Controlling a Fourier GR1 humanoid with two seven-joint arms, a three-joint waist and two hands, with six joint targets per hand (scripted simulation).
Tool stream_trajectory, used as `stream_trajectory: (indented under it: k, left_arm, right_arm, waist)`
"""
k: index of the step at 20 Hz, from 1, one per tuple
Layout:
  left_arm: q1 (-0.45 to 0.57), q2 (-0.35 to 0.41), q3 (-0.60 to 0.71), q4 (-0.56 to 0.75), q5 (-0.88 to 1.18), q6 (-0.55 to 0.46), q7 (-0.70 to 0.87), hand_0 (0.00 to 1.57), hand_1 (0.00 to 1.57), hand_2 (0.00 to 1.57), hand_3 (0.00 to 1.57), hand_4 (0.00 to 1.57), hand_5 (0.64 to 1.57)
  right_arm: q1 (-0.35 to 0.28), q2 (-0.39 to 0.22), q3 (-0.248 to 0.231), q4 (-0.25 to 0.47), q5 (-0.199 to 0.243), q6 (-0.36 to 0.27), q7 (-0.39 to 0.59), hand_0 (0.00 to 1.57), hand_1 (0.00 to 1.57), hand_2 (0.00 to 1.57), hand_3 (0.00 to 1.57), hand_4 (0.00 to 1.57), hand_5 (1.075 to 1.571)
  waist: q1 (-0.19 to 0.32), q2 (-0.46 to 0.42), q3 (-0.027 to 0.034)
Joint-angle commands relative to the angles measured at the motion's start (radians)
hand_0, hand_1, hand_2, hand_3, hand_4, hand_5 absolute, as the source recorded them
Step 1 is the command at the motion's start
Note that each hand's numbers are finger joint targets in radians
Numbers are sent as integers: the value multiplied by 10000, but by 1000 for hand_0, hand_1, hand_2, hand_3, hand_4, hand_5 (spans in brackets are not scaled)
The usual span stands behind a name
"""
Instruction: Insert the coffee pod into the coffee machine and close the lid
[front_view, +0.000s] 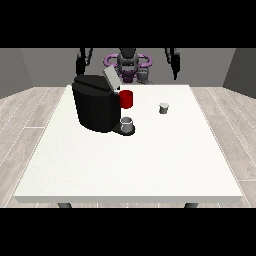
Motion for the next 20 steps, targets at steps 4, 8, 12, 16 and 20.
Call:
stream_trajectory:
  k: [4, 8, 12, 16, 20]
  left_arm:
    - [635, 543, -650, -490, -631, -868, -300, 0, 0, 0, 0, 0, 1571]
    - [277, 1466, -411, -64, -824, -1551, -1305, 0, 0, 0, 0, 0, 1571]
    - [-225, 1552, -494, 61, -1614, -1414, -1451, 0, 0, 0, 0, 0, 1571]
    - [-1192, 2347, 193, 1355, -1924, -1567, -1156, 0, 0, 0, 0, 0, 1571]
    - [-2493, 2960, 675, 2357, -2021, -1932, -916, 0, 0, 0, 0, 0, 1571]
  right_arm:
    - [385, 165, -222, 435, -298, 255, -721, 0, 0, 0, 0, 0, 1571]
    - [-255, 194, -362, -131, 932, -1413, -148, 0, 0, 0, 0, 0, 1571]
    - [-436, 368, -371, 616, 1326, -1713, -883, 0, 0, 0, 0, 0, 1571]
    - [-307, 326, 142, 29, 1369, -1234, -1041, 0, 0, 0, 0, 0, 1571]
    - [-1113, 625, 423, -60, 1530, -1380, -780, 0, 0, 0, 0, 0, 1571]
  waist:
    - [199, -529, -217]
    - [-93, -508, -229]
    - [49, 58, -219]
    - [-892, 520, -221]
    - [-1239, 1333, -223]
